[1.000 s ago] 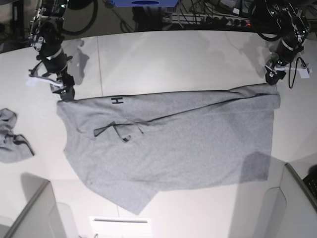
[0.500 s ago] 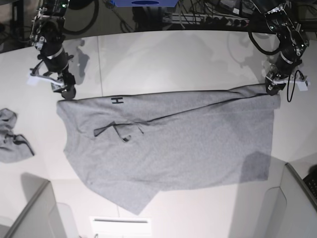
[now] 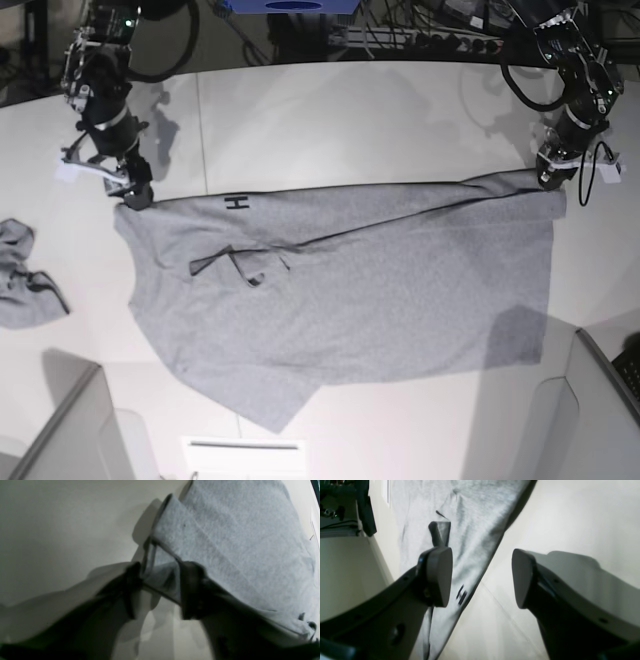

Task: Fold the T-shirt properly
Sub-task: 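Regrasp the folded edge with both grippers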

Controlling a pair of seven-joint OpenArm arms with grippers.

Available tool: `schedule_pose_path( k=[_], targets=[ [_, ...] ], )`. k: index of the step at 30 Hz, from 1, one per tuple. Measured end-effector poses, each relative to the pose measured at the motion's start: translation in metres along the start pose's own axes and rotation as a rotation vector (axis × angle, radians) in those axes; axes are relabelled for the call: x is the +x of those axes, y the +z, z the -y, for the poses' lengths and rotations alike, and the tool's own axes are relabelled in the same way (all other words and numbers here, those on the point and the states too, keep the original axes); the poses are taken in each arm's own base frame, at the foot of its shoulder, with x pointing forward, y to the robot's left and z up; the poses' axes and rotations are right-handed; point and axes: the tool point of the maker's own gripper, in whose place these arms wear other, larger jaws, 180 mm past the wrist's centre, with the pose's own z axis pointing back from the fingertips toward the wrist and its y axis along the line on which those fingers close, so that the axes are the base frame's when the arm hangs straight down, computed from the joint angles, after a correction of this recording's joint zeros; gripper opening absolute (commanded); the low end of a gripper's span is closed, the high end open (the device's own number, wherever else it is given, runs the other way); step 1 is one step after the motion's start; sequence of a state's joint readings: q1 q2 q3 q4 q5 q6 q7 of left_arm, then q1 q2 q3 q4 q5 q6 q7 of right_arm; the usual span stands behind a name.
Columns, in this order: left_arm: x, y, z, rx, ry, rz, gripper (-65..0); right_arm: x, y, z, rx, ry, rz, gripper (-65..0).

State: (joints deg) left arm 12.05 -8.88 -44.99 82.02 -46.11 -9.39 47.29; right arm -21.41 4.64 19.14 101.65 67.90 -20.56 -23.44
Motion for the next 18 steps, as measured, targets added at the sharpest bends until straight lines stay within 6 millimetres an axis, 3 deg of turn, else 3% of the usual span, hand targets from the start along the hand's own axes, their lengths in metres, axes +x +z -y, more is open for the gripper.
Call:
schedule_pose_path(
  k=[2,5,11,15,18],
  targets=[
    [-0.002,0.000,-0.001,0.006,0.000,-0.010,-65.0,-0.003,-0.012,0.010,-0.029,-0.025,-0.015,-29.6],
    [-0.004,-0.001,-0.001,0.004,0.002,-0.014,-65.0,-0.004,-0.032,0.018,-0.060,-0.059,-0.028,-29.6],
    [-0.004,0.000,-0.001,0.005,0.002,-0.015,-65.0,0.003,-0.065,0.007,-0.035,-0.105,-0.030,-30.3],
    [-0.005,0.001,-0.003,0.006,0.004,-0.018,-65.0,0.003,-0.072,0.009,-0.041,-0.117,-0.035,-44.1],
    [-0.006,0.001,-0.003,0.007,0.002,-0.018,-65.0,0.002,-0.072,0.017,-0.060,-0.116,-0.036,-64.5]
  ],
)
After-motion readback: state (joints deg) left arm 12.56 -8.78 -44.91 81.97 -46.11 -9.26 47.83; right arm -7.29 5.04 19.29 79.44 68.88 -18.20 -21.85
